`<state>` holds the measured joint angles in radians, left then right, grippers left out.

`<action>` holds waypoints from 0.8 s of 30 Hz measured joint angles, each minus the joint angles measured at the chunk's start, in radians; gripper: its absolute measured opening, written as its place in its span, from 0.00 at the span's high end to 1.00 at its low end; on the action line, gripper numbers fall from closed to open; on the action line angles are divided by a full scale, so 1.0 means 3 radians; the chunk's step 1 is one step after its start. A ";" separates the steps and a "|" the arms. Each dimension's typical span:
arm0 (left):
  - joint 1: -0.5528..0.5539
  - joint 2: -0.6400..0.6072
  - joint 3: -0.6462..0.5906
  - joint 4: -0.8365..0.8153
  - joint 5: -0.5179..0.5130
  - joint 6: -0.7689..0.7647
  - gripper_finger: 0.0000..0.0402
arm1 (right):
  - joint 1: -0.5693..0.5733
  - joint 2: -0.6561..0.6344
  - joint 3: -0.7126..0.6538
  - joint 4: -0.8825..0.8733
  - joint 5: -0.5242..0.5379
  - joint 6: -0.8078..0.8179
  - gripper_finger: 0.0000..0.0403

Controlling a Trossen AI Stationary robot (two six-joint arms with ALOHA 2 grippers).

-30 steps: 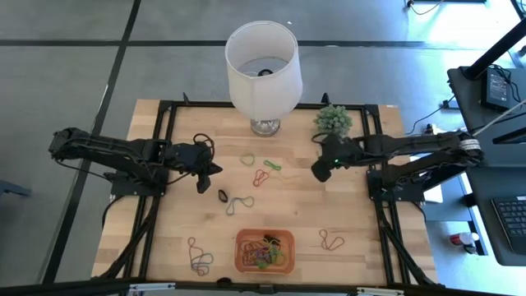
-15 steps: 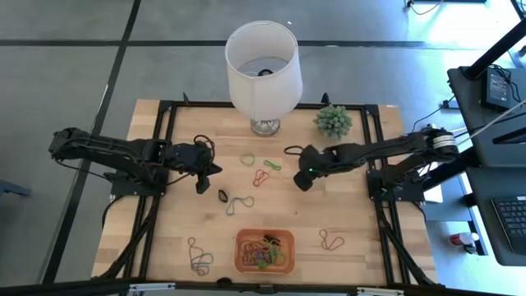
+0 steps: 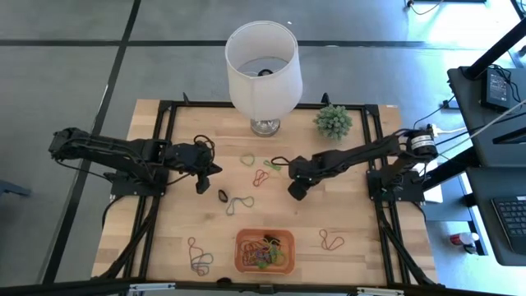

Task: Pick and place rubber bands into bin
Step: Put the yellow rubber band into the orange bin

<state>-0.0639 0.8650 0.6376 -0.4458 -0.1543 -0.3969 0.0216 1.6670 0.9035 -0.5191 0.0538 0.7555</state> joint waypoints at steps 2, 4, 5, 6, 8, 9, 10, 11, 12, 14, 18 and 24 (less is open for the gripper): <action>0.0001 0.0000 0.0000 0.0000 -0.0001 -0.0001 1.00 | 0.0001 0.0025 0.0000 0.0001 -0.0013 0.0001 0.85; 0.0001 0.0000 0.0000 -0.0001 -0.0001 0.0000 1.00 | 0.0000 0.0051 0.0000 -0.0009 -0.0014 0.0001 0.81; 0.0001 0.0000 0.0000 0.0000 -0.0001 -0.0001 0.99 | 0.0000 0.0060 0.0000 -0.0009 -0.0014 0.0000 0.80; 0.0001 0.0000 0.0000 -0.0001 -0.0001 0.0000 0.99 | 0.0000 0.0066 0.0000 -0.0014 -0.0014 0.0000 0.78; 0.0001 0.0000 0.0000 -0.0001 -0.0001 0.0000 0.99 | 0.0000 0.0080 0.0000 -0.0017 -0.0015 0.0000 0.75; 0.0001 0.0000 0.0000 -0.0001 -0.0001 0.0000 0.99 | 0.0000 0.0083 0.0000 -0.0037 -0.0020 -0.0001 0.73; 0.0001 0.0000 0.0000 -0.0001 -0.0001 -0.0001 0.99 | 0.0000 0.0083 0.0000 -0.0056 -0.0021 0.0000 0.72; 0.0001 0.0000 0.0000 -0.0001 -0.0001 0.0000 0.99 | 0.0000 0.0083 0.0000 -0.0071 -0.0021 0.0000 0.71; 0.0001 0.0000 0.0000 0.0000 -0.0001 -0.0001 0.99 | 0.0000 0.0083 0.0000 -0.0105 -0.0021 -0.0001 0.70; 0.0001 0.0000 0.0000 0.0000 -0.0001 -0.0001 1.00 | 0.0001 0.0083 0.0000 -0.0189 -0.0022 -0.0001 0.69; 0.0001 0.0000 0.0000 0.0000 -0.0001 -0.0001 0.99 | 0.0022 0.0083 0.0000 -0.0276 -0.0022 -0.0001 0.69; 0.0001 0.0000 0.0000 0.0000 -0.0001 -0.0001 0.99 | 0.0031 0.0083 0.0000 -0.0283 -0.0017 -0.0006 0.69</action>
<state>-0.0635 0.8650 0.6376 -0.4458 -0.1547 -0.3973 0.0307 1.6920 0.9035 -0.6041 0.0486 0.7538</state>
